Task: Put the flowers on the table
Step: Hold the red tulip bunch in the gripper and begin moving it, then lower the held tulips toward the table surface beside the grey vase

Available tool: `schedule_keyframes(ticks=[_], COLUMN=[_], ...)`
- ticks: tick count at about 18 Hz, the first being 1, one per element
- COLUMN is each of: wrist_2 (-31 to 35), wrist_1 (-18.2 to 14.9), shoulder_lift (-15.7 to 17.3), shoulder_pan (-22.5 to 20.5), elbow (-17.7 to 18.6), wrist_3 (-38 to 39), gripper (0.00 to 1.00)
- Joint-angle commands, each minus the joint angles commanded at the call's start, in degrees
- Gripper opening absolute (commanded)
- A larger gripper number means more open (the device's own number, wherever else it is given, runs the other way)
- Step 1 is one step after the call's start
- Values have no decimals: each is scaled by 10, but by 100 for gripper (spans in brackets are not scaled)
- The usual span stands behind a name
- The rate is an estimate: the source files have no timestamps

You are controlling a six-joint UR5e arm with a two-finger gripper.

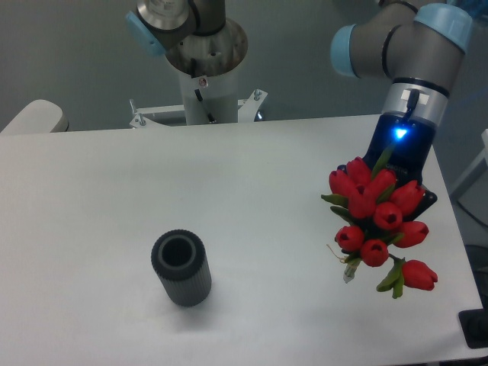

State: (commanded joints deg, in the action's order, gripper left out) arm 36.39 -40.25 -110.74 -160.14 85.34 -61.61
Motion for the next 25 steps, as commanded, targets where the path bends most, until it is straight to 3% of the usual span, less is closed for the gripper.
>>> schedule_keyframes(ticks=[9,15,22,25], wrist_2=[3,126,269,323], wrist_1=[-1,-5,-28,-33], shoulder_lift=[4,16,41,50], shoulder_pan=[-2,0,7,19], elbow=[-2,-3,43,62], wrist_3=[-7,-25,-196,-225], gripper=[33,33,33,33])
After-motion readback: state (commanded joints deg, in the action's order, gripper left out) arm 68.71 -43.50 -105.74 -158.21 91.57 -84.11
